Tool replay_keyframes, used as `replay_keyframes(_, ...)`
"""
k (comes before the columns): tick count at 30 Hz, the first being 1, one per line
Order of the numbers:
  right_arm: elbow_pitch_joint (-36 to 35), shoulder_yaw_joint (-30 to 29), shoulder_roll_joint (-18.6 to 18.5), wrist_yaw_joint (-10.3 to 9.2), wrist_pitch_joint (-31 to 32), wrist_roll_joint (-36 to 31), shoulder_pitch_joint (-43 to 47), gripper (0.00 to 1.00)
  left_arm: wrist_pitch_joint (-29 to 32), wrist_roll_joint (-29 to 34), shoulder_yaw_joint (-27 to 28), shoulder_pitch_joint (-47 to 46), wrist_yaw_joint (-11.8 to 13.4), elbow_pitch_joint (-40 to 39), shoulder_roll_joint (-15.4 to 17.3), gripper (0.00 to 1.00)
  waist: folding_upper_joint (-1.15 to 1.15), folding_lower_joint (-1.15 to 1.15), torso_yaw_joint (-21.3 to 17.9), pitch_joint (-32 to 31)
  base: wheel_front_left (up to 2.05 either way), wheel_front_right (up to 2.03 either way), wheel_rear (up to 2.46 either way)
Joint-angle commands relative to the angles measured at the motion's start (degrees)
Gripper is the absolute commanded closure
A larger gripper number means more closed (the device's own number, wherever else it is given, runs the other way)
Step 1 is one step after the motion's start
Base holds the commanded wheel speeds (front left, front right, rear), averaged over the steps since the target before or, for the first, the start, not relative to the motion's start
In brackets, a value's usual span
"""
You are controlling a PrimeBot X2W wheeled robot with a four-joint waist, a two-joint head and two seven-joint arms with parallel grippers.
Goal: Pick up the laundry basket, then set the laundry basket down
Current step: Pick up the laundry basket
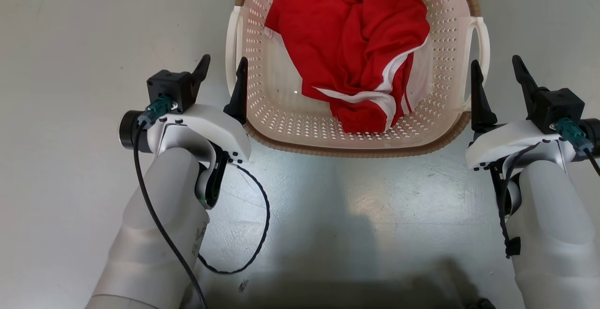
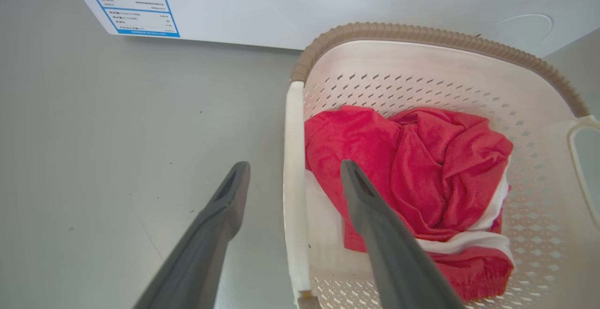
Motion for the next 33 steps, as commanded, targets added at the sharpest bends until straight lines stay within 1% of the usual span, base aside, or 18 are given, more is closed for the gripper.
replay_keyframes(1,-0.69,1.00,0.38,0.34,-0.79,0.25,1.27,0.00,-0.35,0.67,1.30,-0.01,0.57,-0.42,1.09,0.00,0.00,0.00,-0.18,0.46,0.00,0.00,0.00)
replay_keyframes(10,-0.29,1.14,0.38,0.34,-0.79,1.14,0.56,0.00,-0.35,1.69,1.05,-2.19,0.67,1.06,1.09,0.00,0.00,0.00,-0.46,3.14,0.00,0.00,0.00)
replay_keyframes(20,2.01,3.01,0.38,0.34,-0.79,2.30,-1.74,0.00,-0.35,2.51,-0.36,-4.28,0.97,3.25,1.09,0.00,0.00,0.00,-0.75,4.89,0.00,0.00,0.00)
replay_keyframes(33,2.30,3.56,0.38,0.34,-0.79,2.88,-2.71,0.00,-0.35,2.41,-1.19,-4.93,1.43,3.85,1.09,0.00,0.00,0.00,-0.75,5.41,0.00,0.00,0.00)
